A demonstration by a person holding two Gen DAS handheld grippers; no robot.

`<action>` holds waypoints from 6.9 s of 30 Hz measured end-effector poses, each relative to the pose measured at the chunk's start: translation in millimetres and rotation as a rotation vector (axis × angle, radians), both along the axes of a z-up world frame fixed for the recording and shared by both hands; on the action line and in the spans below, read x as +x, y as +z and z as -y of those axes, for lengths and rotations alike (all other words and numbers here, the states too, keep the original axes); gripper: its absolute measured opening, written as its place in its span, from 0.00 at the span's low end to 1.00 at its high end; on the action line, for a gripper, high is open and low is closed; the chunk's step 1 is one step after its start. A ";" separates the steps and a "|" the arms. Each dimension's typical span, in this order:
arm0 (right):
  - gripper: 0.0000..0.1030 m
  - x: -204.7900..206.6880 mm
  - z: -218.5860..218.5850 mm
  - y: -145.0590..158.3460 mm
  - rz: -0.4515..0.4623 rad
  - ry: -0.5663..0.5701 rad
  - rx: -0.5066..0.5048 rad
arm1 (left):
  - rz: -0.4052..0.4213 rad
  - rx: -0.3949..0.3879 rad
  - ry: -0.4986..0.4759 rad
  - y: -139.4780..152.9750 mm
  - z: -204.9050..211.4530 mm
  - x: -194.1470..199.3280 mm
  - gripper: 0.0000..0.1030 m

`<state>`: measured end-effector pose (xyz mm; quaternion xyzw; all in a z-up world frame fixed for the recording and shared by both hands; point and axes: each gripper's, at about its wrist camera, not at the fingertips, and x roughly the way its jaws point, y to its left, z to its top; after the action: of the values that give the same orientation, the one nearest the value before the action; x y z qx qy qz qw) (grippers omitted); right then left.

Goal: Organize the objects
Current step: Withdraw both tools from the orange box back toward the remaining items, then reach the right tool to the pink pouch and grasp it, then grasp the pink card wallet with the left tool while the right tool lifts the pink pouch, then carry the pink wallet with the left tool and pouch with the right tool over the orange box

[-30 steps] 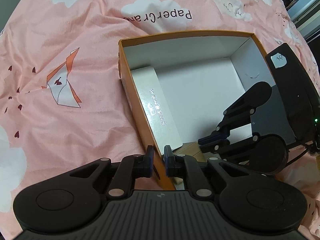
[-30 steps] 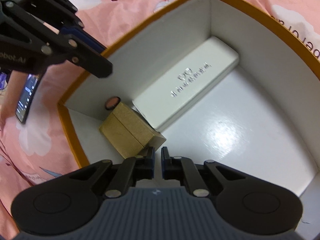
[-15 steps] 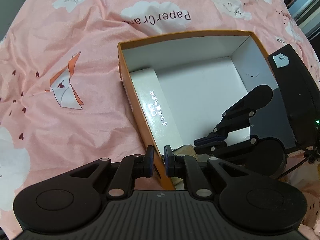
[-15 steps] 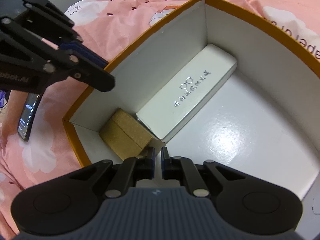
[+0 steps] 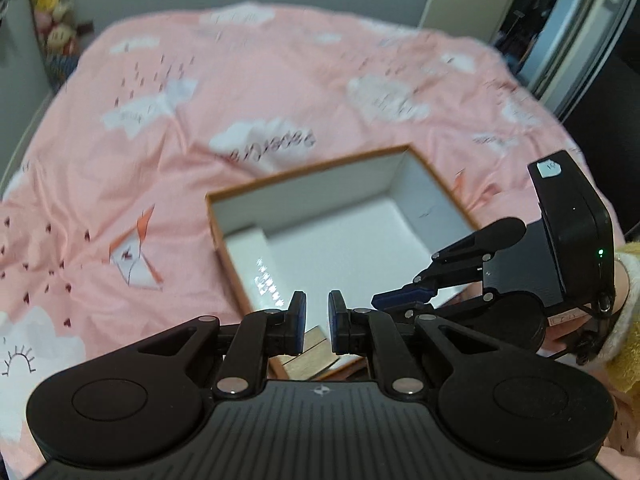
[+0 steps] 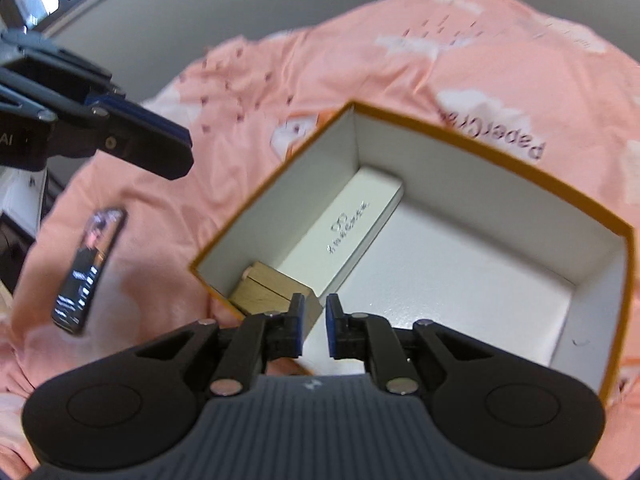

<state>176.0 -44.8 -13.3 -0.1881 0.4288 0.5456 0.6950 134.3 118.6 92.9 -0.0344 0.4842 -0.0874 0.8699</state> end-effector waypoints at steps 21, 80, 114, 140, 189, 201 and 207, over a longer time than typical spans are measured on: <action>0.39 -99.8 137.9 -23.2 -0.062 -0.479 0.095 | -0.024 -0.213 0.143 -95.7 40.0 -93.8 0.17; 0.06 -91.0 114.9 -61.4 0.026 -0.518 0.101 | 0.041 -0.291 0.225 -136.6 33.7 -90.0 0.28; 0.30 -141.1 130.9 -68.4 0.027 -0.150 -0.074 | -0.087 -0.055 -0.074 -152.3 69.9 -119.0 0.23; 0.52 -116.7 98.0 -90.9 -0.005 -0.251 -0.030 | -0.016 -0.156 0.202 -149.9 32.4 -111.9 0.31; 0.19 -67.5 148.2 -31.0 -0.011 -0.532 0.175 | 0.003 -0.161 0.217 -155.1 39.6 -78.8 0.36; 0.17 -68.3 156.9 23.3 0.072 -0.518 0.278 | 0.191 -0.239 0.227 -77.6 38.0 -100.2 0.35; 0.17 -55.5 153.8 58.6 0.162 -0.522 0.343 | 0.302 -0.263 0.245 -33.7 33.8 -80.0 0.35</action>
<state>120.5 -198.6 45.4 0.0052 0.3076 0.3966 0.8649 54.3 84.7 59.2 -0.1925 0.3253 -0.0479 0.9246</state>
